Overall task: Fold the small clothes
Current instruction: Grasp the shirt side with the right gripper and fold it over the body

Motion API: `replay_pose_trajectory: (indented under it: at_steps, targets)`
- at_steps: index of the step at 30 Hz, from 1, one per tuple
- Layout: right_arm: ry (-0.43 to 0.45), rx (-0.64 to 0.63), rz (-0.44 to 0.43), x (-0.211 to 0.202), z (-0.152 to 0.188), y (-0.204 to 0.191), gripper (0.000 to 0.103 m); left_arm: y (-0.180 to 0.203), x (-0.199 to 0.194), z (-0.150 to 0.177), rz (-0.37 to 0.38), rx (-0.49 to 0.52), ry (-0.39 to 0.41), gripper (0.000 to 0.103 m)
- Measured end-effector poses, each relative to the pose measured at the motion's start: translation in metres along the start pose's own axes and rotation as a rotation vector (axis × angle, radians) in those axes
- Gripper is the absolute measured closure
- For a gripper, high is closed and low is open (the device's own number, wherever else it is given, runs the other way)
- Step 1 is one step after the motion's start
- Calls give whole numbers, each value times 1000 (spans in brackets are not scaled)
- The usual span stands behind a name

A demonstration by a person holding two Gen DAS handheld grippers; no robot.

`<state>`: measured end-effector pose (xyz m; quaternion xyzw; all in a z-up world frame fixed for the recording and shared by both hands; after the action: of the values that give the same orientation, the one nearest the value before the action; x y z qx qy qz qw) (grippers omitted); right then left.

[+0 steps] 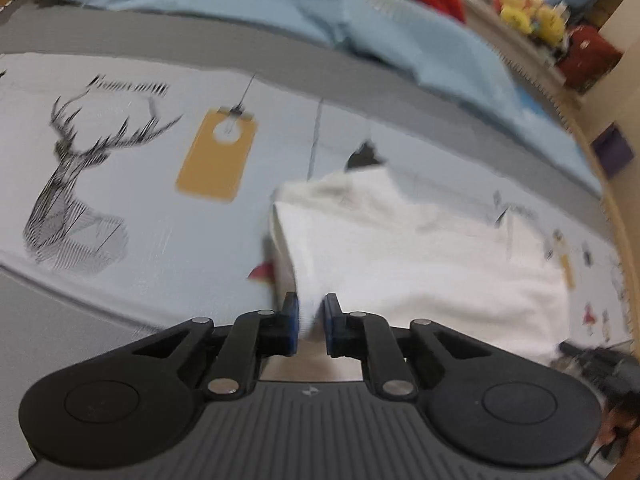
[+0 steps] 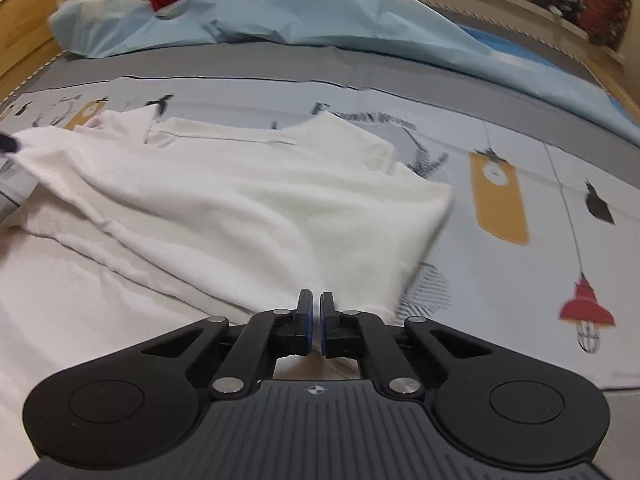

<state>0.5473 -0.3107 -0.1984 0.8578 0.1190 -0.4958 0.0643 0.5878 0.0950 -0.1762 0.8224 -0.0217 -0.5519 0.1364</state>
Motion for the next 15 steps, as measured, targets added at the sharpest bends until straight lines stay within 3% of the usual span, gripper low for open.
replay_pose_trajectory:
  at_steps: [2, 3, 5, 7, 9, 10, 13, 14, 15]
  targets:
    - [-20, 32, 35, -2, 3, 11, 100, -11, 9, 10, -60, 2, -50, 88]
    - [-25, 52, 62, -5, 3, 17, 100, -18, 9, 12, -127, 21, -54, 88]
    - [-6, 90, 96, -13, 1, 25, 99, -23, 1, 8, -225, 71, 2, 88]
    - [55, 152, 74, -25, -4, 30, 99, -11, -6, 4, -152, 69, 41, 86]
    - [106, 223, 20, -31, -8, 29, 99, 6, -1, 6, -41, 76, 43, 83]
    - [114, 248, 0, -29, -9, 28, 99, 10, 6, 9, -21, 91, 31, 83]
    - [41, 274, -7, -6, 5, 28, 98, 0, 50, 39, -108, 134, -121, 76]
    - [-14, 275, 19, 4, 14, 31, 99, -3, 52, 44, -121, 141, -111, 66]
    - [-28, 275, 27, 7, 18, 31, 99, -5, 46, 42, -140, 140, -94, 65]
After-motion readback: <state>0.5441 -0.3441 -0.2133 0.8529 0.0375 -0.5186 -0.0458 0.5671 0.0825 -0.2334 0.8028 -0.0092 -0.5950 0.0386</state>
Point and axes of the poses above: each gripper's, at about its wrist camera, not at the fingertips, and x roughly the way its jaws point, y to its right, z to its underside, the point moved 10 cm from there along x, roughly the way its jaws point, and after that the axes turned 3 degrees about -y, right-handed, at the moved point
